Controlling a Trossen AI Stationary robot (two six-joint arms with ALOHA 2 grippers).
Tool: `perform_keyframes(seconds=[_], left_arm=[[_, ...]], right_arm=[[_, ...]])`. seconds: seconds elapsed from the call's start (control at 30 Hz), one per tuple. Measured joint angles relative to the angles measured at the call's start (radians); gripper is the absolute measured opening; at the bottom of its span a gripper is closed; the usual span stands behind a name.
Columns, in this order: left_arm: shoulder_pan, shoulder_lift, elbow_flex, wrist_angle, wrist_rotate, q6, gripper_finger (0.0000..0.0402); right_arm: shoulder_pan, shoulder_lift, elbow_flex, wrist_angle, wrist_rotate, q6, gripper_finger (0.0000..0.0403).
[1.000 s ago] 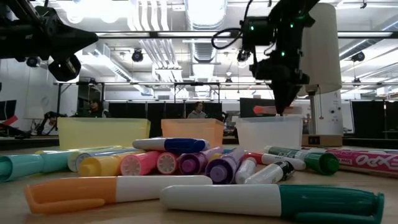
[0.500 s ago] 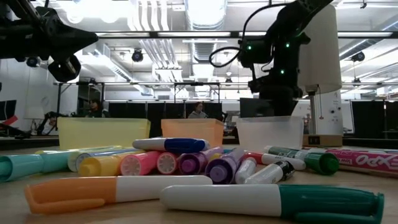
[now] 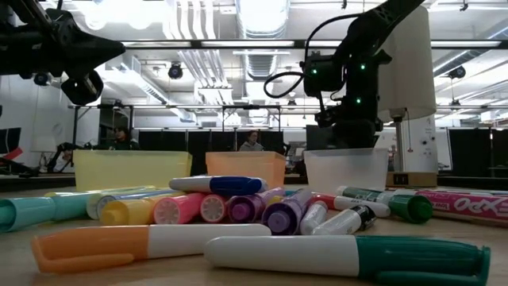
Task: Pick & Place Markers
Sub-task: Put the orange marker pen into the transparent bin, then put the dark green marker pen into the transparent bin
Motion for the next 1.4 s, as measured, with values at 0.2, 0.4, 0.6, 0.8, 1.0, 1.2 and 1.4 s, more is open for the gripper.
perform_keyframes(seconds=[0.2, 0.4, 0.6, 0.8, 1.0, 1.2, 1.4], left_arm=[[0.000, 0.000, 0.000, 0.000, 0.000, -0.003, 0.0009], [0.000, 0.000, 0.000, 0.000, 0.000, -0.003, 0.0009], [0.000, 0.000, 0.000, 0.000, 0.000, -0.003, 0.0009], [0.000, 0.000, 0.000, 0.000, 0.000, -0.003, 0.0009], [0.000, 0.000, 0.000, 0.000, 0.000, -0.003, 0.0009], [0.000, 0.000, 0.000, 0.000, 0.000, -0.003, 0.0009], [0.000, 0.000, 0.000, 0.000, 0.000, -0.003, 0.0009]], right_arm=[[0.000, 0.000, 0.000, 0.001, -0.003, -0.005, 0.0119], [0.000, 0.000, 0.000, 0.009, -0.003, -0.005, 0.0150], [0.000, 0.000, 0.010, 0.013, -0.003, -0.011, 0.0163], [0.001, 0.000, 0.077, -0.050, -0.003, -0.008, 0.0169], [0.033, -0.001, 0.153, -0.134, -0.010, 0.014, 0.0169], [0.086, -0.002, 0.183, -0.171, -0.077, 0.082, 0.0164], [0.165, -0.018, 0.185, -0.203, -0.212, 0.191, 0.0162]])
